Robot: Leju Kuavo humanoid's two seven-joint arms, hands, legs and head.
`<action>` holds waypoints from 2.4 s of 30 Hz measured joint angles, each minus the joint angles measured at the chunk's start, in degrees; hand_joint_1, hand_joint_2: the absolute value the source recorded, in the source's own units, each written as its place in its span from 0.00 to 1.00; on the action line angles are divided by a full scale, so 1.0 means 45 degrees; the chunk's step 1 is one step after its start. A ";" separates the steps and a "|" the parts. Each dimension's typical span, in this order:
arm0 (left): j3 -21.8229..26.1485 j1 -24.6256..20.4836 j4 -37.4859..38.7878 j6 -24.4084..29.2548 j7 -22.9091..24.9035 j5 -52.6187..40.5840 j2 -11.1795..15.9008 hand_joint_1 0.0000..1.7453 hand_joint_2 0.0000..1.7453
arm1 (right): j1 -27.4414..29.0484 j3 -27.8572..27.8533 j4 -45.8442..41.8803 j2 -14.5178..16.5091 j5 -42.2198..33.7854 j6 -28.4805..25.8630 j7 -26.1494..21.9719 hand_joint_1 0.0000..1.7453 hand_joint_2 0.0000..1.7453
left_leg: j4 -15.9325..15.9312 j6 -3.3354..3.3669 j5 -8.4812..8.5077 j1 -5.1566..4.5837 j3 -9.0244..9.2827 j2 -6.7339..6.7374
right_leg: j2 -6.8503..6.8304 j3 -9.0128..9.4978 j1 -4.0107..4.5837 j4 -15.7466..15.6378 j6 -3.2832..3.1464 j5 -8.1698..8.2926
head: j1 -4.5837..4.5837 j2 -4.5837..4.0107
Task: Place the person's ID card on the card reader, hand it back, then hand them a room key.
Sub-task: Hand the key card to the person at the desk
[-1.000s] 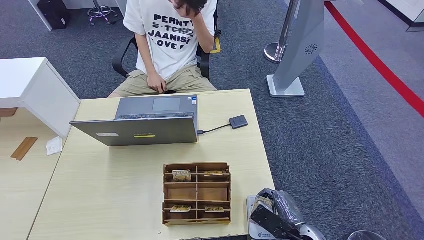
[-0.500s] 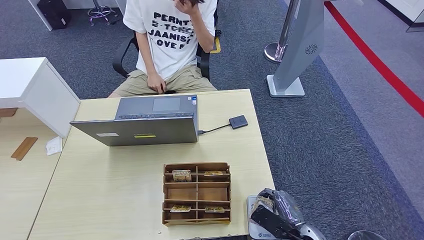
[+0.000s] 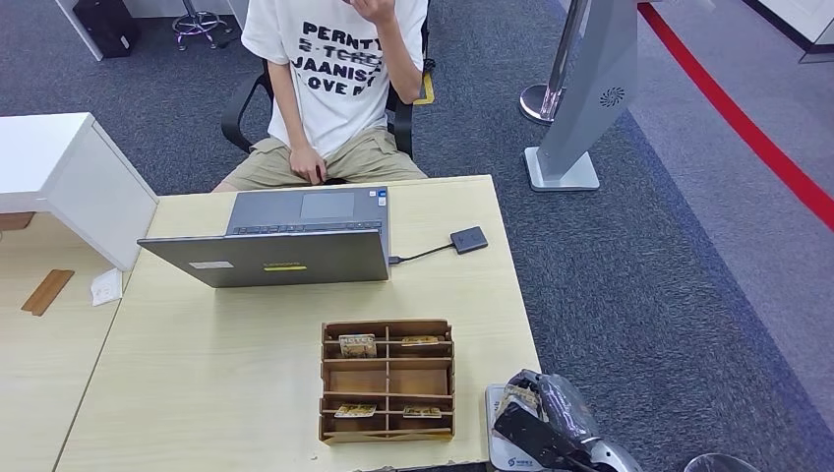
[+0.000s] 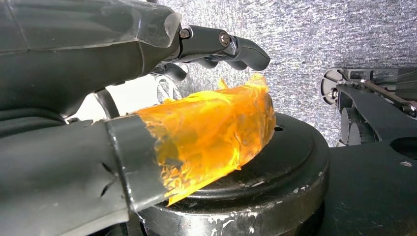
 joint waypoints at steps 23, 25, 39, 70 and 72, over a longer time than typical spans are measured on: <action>0.0000 0.0000 0.0000 0.0015 0.0021 0.0000 0.0000 0.00 0.00 | 0.0008 -0.0005 0.0068 0.0034 0.0038 -0.0005 0.0000 1.00 1.00 | 0.0000 0.0000 0.0000 0.0000 0.0000 0.0000 | 0.0000 0.0000 0.0000 0.0000 0.0000 0.0000 | 0.0000 0.0000; 0.0000 0.0000 0.0000 0.0016 0.0021 0.0000 0.0000 0.00 0.00 | 0.0008 -0.0005 0.0068 0.0036 0.0038 -0.0005 0.0000 1.00 1.00 | 0.0000 0.0000 0.0000 0.0000 0.0000 0.0000 | 0.0000 -0.0001 0.0000 0.0000 0.0000 -0.0001 | 0.0000 0.0000; 0.0000 0.0000 0.0000 0.0057 -0.0024 0.0041 0.0000 0.00 0.00 | 0.0035 -0.0005 0.0063 0.0056 0.0075 -0.0070 0.0000 1.00 1.00 | 0.0000 0.0007 -0.0005 0.0000 0.0000 0.0001 | 0.0000 -0.0001 0.0000 0.0000 0.0001 -0.0002 | -0.0001 0.0000; 0.0000 0.0000 0.0000 0.0057 -0.0057 0.0039 0.0000 0.00 0.00 | 0.0108 -0.0005 0.0063 0.0086 0.0188 -0.0243 -0.0010 1.00 1.00 | 0.0000 0.0012 -0.0008 0.0000 0.0000 0.0001 | 0.0000 -0.0001 0.0000 0.0000 0.0005 -0.0006 | -0.0001 0.0000; 0.0000 0.0000 0.0000 0.0057 -0.0057 0.0040 0.0000 0.00 0.00 | 0.0108 -0.0005 0.0063 0.0086 0.0191 -0.0244 -0.0010 1.00 1.00 | 0.0000 0.0013 -0.0009 0.0000 0.0000 0.0001 | 0.0000 -0.0001 0.0000 0.0000 0.0007 -0.0007 | -0.0001 0.0000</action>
